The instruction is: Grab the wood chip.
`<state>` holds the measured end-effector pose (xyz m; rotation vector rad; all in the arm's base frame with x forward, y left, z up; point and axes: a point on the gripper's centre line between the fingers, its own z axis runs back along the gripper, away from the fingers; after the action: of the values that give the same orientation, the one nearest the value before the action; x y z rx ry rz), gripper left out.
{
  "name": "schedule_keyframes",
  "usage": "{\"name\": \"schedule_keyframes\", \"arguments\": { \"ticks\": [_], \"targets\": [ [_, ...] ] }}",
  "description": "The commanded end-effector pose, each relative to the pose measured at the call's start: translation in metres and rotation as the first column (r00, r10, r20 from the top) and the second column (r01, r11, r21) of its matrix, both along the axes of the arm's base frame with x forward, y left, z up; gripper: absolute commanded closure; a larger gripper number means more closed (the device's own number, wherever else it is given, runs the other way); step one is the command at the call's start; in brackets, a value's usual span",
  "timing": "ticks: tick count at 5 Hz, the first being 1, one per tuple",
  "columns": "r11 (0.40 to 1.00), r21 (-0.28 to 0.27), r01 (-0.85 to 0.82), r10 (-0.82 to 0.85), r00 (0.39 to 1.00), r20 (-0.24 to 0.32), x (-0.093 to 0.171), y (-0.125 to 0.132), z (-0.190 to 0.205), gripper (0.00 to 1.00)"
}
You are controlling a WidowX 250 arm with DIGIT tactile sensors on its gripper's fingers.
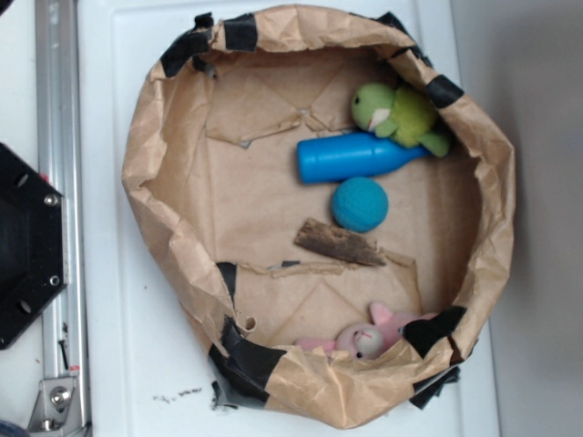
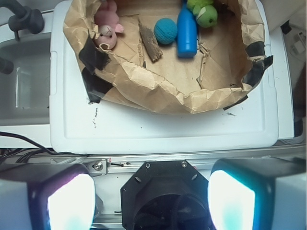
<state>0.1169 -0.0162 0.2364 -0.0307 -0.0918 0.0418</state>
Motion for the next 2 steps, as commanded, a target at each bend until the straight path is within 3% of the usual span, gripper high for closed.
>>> {"name": "schedule_keyframes", "arguments": {
  "ticks": [1, 2],
  "targets": [
    [1.000, 0.000, 0.000, 0.000, 1.000, 0.000, 0.000, 0.000, 0.000, 0.00],
    [0.996, -0.065, -0.054, 0.059, 0.995, 0.085, 0.050, 0.046, -0.046, 0.00]
  ]
}}
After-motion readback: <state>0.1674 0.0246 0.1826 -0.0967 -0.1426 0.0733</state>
